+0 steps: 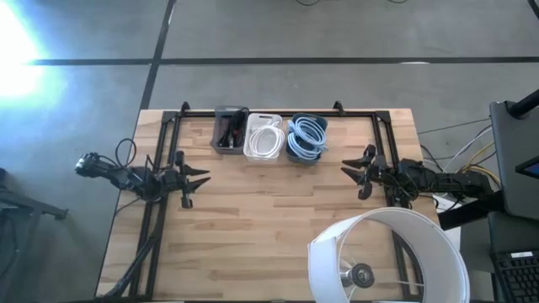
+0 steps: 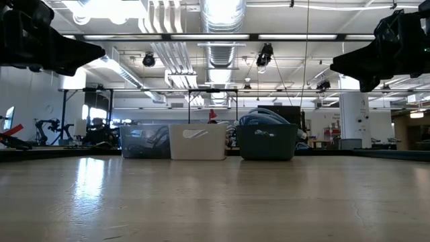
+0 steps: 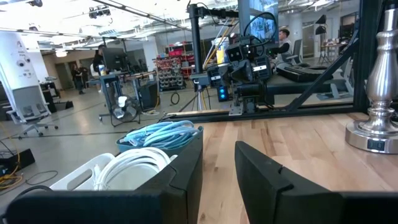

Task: Pick & Place USB Port
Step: Return to Home Position

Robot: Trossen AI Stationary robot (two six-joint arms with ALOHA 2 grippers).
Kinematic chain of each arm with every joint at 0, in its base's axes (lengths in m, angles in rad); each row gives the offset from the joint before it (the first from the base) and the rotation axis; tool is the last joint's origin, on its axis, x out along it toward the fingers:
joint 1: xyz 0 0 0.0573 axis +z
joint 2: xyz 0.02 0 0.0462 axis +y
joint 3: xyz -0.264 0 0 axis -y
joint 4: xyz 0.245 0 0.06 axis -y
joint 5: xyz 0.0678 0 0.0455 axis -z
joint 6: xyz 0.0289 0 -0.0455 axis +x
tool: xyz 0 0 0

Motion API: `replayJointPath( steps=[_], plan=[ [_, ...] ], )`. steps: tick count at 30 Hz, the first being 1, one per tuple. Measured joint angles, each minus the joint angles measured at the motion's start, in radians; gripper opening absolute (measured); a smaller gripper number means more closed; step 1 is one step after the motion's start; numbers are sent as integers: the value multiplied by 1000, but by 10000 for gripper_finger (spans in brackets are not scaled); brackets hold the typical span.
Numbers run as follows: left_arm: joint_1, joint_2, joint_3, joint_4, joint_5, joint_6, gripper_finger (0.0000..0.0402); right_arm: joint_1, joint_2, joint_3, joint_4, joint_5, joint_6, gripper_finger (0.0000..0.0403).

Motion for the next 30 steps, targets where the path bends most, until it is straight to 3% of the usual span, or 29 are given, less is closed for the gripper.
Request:
replayJointPath(
  steps=[30],
  plan=[
    [0,0,0,0,0,0,97,0,0,0,0,0,0,75]
  ],
)
